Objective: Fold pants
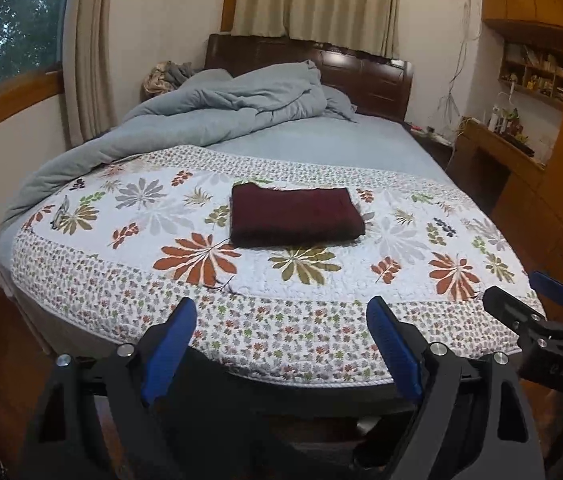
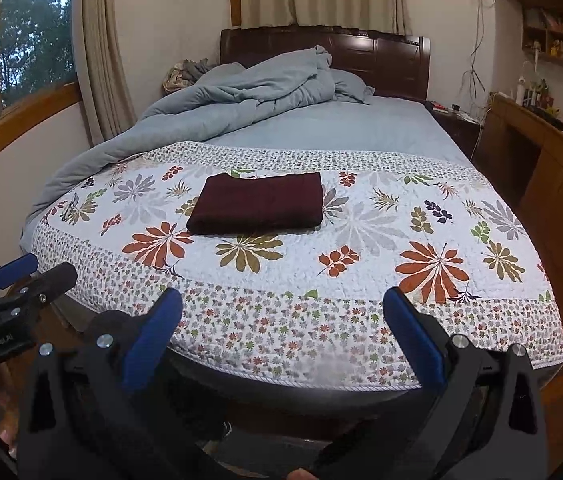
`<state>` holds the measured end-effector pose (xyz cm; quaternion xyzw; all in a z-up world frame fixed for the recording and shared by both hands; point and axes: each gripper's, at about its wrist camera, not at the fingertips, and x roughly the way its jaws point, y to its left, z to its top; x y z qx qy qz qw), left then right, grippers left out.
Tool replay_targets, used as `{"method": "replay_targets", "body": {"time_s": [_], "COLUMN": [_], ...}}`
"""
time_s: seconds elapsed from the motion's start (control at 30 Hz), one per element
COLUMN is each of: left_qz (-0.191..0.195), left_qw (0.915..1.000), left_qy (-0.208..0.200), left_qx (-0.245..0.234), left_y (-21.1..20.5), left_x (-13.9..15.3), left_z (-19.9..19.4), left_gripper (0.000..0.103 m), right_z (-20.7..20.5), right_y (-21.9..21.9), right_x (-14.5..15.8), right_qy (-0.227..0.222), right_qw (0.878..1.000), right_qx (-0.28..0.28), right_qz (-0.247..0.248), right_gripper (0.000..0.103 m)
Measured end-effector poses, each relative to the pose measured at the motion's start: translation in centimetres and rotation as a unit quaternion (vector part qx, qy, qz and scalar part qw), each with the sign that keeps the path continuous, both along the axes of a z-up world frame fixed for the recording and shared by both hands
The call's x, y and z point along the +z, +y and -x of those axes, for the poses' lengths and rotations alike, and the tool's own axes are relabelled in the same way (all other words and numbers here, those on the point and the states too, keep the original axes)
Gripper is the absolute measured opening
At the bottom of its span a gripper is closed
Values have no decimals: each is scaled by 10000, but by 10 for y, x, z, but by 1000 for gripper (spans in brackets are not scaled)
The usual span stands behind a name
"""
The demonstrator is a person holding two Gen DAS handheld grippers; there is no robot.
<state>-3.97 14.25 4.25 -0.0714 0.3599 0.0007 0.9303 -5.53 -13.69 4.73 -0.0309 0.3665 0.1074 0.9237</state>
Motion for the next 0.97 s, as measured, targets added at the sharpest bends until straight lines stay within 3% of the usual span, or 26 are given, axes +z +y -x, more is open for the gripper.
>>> {"method": "replay_targets", "body": {"time_s": [0.2,0.57,0.97], "left_qz": [111,-122,-108], "left_qw": [9998,9997,9997], "left_qy": [-139,-189,-43], "left_qx": [-51,-6,194], "left_y": [2,-2,7], "left_x": [0,2,2], "left_z": [3,6,8], "left_gripper": [90,90,90], "right_z": [1,3,1], "right_y": [4,5,4], "right_x": [-2,0,3], "right_qy": [46,17,-16], "right_qw": [10000,10000,10000], "right_qx": [26,28,60], "right_qz": [21,9,-7], "right_gripper": [100,100,100]}}
